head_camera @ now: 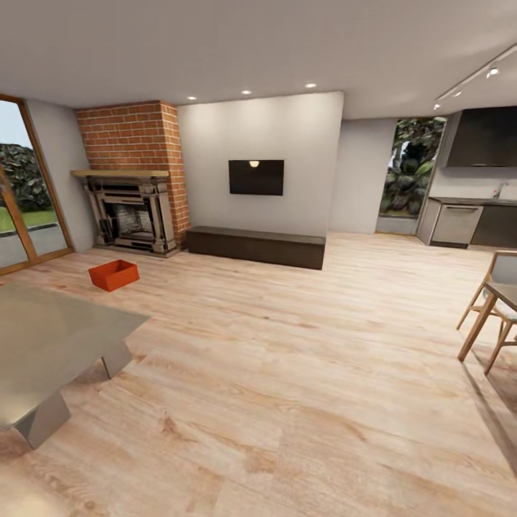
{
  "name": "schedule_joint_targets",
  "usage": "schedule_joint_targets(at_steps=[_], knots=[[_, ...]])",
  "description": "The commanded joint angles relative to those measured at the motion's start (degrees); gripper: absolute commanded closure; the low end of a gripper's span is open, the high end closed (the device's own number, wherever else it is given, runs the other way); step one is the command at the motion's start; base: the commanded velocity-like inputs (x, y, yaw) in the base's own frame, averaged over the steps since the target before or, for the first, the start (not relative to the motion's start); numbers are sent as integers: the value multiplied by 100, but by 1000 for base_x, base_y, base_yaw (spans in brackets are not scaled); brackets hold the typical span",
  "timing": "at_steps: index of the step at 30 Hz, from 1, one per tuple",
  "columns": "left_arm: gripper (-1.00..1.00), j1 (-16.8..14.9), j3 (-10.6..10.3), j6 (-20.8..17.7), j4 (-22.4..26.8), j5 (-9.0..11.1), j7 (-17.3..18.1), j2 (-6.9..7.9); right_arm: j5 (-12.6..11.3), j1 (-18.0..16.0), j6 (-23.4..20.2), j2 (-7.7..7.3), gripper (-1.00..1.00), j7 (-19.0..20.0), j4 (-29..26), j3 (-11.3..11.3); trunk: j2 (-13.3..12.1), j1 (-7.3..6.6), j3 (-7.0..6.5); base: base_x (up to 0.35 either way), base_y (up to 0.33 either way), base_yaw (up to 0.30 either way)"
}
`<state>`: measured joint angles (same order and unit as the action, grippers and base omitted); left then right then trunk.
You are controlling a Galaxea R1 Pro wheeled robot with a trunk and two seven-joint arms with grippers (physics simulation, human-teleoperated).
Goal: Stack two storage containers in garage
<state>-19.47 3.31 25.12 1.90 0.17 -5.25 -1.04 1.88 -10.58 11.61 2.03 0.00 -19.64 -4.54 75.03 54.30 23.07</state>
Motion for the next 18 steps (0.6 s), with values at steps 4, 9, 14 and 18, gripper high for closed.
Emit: schedule_joint_targets(at_steps=[4, 9, 14, 18], knots=[[-100, -4, 29, 19, -5, 0, -2, -2, 16, -5, 17, -1, -100, 0, 4, -4, 3, 3, 6, 343, 0, 0], [-100, -4, 29, 19, -5, 0, -2, -2, 15, -6, 17, -1, -100, 0, 4, -4, 3, 3, 6, 343, 0, 0], [-100, -4, 29, 19, -5, 0, -1, -2, 15, -6, 17, -1, -100, -1, 4, -3, 3, 3, 6, 344, 0, 0], [-100, -4, 29, 19, -5, 0, 2, -2, 15, -6, 17, -1, -100, -7, 4, -5, 3, 3, 6, 343, 0, 0]])
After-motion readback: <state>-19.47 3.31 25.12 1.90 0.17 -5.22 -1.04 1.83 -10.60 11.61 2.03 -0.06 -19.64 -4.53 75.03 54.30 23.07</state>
